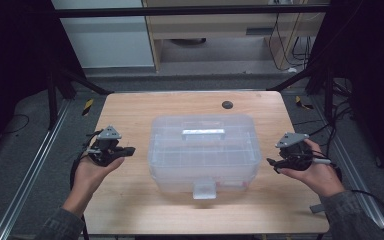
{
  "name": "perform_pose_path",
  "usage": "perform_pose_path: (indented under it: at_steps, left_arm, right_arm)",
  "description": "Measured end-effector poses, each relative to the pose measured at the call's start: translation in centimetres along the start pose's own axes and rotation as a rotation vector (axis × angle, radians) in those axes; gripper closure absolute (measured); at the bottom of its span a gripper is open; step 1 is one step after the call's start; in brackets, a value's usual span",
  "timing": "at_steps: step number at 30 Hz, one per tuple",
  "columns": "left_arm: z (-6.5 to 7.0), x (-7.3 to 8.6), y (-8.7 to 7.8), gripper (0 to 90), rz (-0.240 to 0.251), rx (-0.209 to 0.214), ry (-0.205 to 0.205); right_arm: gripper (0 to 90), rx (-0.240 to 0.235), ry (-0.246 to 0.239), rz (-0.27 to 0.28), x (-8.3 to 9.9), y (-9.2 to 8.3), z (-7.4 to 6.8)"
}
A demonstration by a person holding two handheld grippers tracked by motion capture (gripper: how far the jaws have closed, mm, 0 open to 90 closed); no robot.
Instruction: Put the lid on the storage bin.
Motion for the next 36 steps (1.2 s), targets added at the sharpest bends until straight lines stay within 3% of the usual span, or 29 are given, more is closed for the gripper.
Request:
perform_pose_path:
  at_steps: [4, 10, 19, 25, 30, 36]
  left_arm:
    - [-1.8, 0.0, 1.1, 89.8, -0.014, -0.016, -0.047]
    - [-3.2, -0.1, 2.4, 89.7, -0.056, -0.048, -0.071]
    - [-4.1, -0.8, 4.1, 89.3, -0.118, -0.056, -0.061]
    - [-4.8, -0.6, 5.1, 89.3, -0.16, -0.066, -0.05]
    - [-5.9, -0.6, 6.2, 89.6, -0.133, -0.057, -0.091]
    - [-6.5, -0.8, 7.9, 89.8, -0.135, -0.088, -0.107]
  right_arm:
    - [23.9, 0.016, 0.053, -0.005, -0.3, 1.1, 0.8]
    - [23.9, 0.016, 0.128, -0.028, -0.6, 3.1, 2.4]
    - [23.9, 0.001, 0.189, -0.066, -1.1, 5.5, 4.2]
    - [23.9, 0.01, 0.192, -0.112, -0.9, 7.1, 5.0]
    - [24.2, 0.006, 0.227, -0.109, -0.6, 8.5, 5.6]
    - [23.8, 0.005, 0.272, -0.096, -0.2, 10.0, 6.0]
Point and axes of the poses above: each handheld gripper's, and its own axes: y roughly forward along the jaws, x roughly out of its underside, z roughly to its right, the point moved 1 cm from there along y, roughly forward along the jaws, and after that the axes turned 5 degrees about -z, right-handed, at the moved point
